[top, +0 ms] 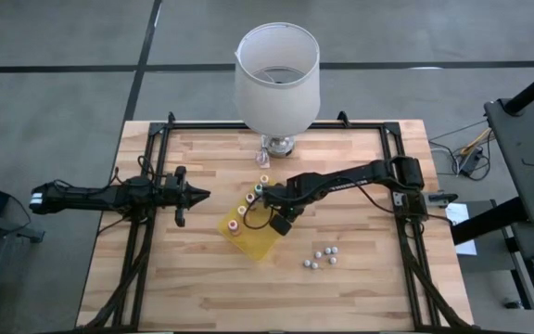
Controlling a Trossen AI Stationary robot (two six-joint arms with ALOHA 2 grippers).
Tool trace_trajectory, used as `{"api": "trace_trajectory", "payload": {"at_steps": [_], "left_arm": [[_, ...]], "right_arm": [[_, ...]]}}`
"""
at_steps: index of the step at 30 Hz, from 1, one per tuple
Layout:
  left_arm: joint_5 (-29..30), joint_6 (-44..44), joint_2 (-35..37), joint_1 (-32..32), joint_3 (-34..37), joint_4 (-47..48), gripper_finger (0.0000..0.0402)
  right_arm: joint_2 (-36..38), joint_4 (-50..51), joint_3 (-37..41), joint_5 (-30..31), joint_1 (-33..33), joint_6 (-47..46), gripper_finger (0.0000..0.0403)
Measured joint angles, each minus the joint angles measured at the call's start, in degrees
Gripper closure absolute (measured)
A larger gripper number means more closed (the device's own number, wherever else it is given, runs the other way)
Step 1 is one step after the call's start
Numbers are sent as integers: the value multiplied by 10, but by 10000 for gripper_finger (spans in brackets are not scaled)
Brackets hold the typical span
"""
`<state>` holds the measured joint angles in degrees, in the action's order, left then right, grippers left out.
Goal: Pick & Place food coloring
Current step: Put the small black food coloring bottle into the yellow bin, then put the small top green food coloring bottle into the yellow bin
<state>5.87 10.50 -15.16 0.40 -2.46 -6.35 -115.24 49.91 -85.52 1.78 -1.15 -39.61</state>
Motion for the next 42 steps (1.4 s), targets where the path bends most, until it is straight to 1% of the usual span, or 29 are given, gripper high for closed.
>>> {"api": "trace_trajectory", "payload": {"at_steps": [7, 11, 22, 25, 32, 37, 42], "left_arm": [[0, 0, 0, 0, 0, 0, 401], [0, 0, 0, 0, 0, 0, 401], [0, 0, 0, 0, 0, 0, 401], [0, 0, 0, 0, 0, 0, 401], [0, 0, 0, 0, 0, 0, 401], [0, 0, 0, 0, 0, 0, 401], [0, 0, 0, 0, 0, 0, 401]], "right_arm": [[0, -33, 22, 0, -1, -6, 346], [0, -36, 23, 16, -1, -6, 346], [0, -38, 23, 17, -1, -5, 345], [0, -38, 23, 17, -1, -5, 336], [0, -38, 23, 15, -1, -7, 299], [1, -34, 23, 12, -1, -8, 279], [27, -21, 24, 13, -2, -7, 269]]}}
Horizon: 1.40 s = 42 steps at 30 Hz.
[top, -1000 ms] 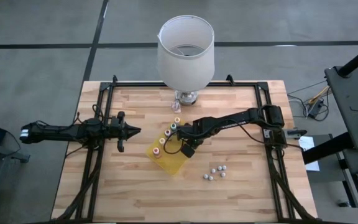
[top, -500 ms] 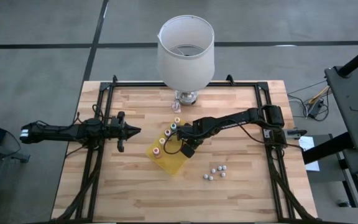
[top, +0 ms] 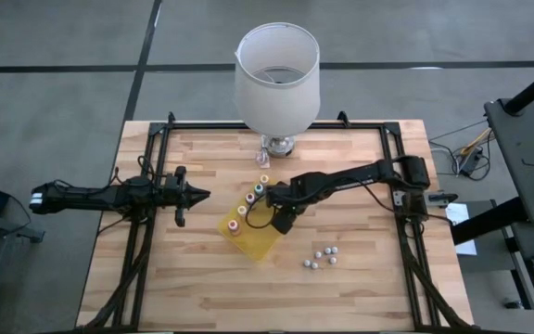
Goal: Pick & Place food coloring
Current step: Put the small top green food coloring bottle into the yellow bin
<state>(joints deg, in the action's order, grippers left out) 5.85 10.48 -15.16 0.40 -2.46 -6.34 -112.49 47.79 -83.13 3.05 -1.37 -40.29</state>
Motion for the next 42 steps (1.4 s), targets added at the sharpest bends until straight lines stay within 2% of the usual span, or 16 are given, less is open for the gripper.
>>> {"api": "trace_trajectory", "payload": {"at_steps": [12, 22, 27, 30, 42], "left_arm": [[0, 0, 0, 0, 0, 0, 401], [0, 0, 0, 0, 0, 0, 401], [0, 0, 0, 0, 0, 0, 401], [0, 0, 0, 0, 0, 0, 401], [0, 0, 0, 0, 0, 0, 401]], "right_arm": [[100, 13, 0, 2, -28, 12, 277], [154, 17, 0, -3, -98, 125, 260], [161, 17, 6, -45, -125, 163, 243], [169, 16, 28, -64, -134, 187, 230], [252, 9, 164, -61, -184, 261, 199]]}}
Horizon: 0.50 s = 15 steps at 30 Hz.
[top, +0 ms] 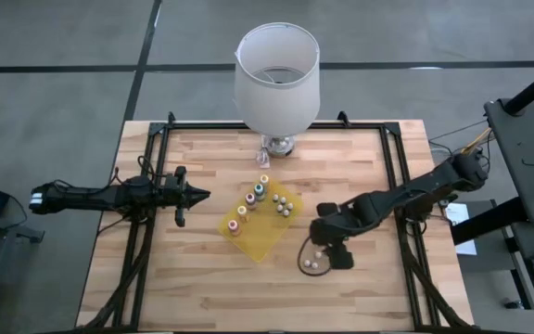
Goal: Pick & Place food coloring
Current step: Put the small top green food coloring bottle into the yellow bin
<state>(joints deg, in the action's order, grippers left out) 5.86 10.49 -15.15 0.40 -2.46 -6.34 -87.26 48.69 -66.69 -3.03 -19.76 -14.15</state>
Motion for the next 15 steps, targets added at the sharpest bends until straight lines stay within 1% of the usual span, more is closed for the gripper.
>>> {"api": "trace_trajectory", "payload": {"at_steps": [4, 8, 15], "left_arm": [[0, 0, 0, 0, 0, 0, 401], [0, 0, 0, 0, 0, 0, 401], [0, 0, 0, 0, 0, 0, 401]], "right_arm": [[31, -3, 44, 0, -18, 19, 199], [53, -12, 91, 0, -22, 17, 199], [55, -42, 139, 1, -30, 17, 199]]}}
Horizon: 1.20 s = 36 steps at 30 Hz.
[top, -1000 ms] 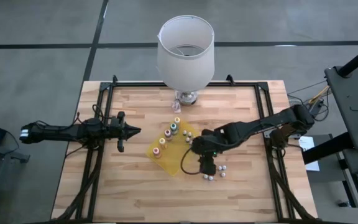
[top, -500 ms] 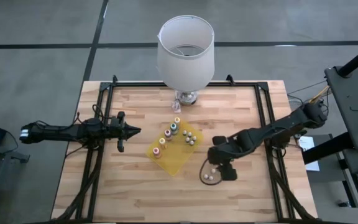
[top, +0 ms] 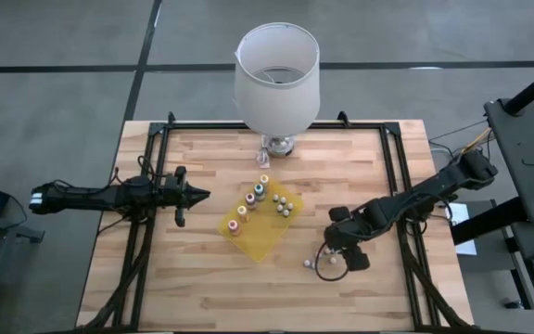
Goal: Pick & Place food coloring
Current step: Put the small top green food coloring bottle into the yellow bin
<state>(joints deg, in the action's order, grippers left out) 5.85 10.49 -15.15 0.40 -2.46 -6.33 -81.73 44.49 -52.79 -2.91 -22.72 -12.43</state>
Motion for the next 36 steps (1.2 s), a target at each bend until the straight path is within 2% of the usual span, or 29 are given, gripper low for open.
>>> {"api": "trace_trajectory", "payload": {"at_steps": [5, 12, 25, 36], "left_arm": [[0, 0, 0, 0, 0, 0, 401], [0, 0, 0, 0, 0, 0, 401], [0, 0, 0, 0, 0, 0, 401], [0, 0, 0, 0, 0, 0, 401]], "right_arm": [[0, -43, 23, 0, -9, -7, 199], [-2, -48, 45, 11, -10, -11, 199], [-49, -76, 47, 16, -10, -9, 199], [-51, -78, 47, 16, -10, -11, 200]]}}
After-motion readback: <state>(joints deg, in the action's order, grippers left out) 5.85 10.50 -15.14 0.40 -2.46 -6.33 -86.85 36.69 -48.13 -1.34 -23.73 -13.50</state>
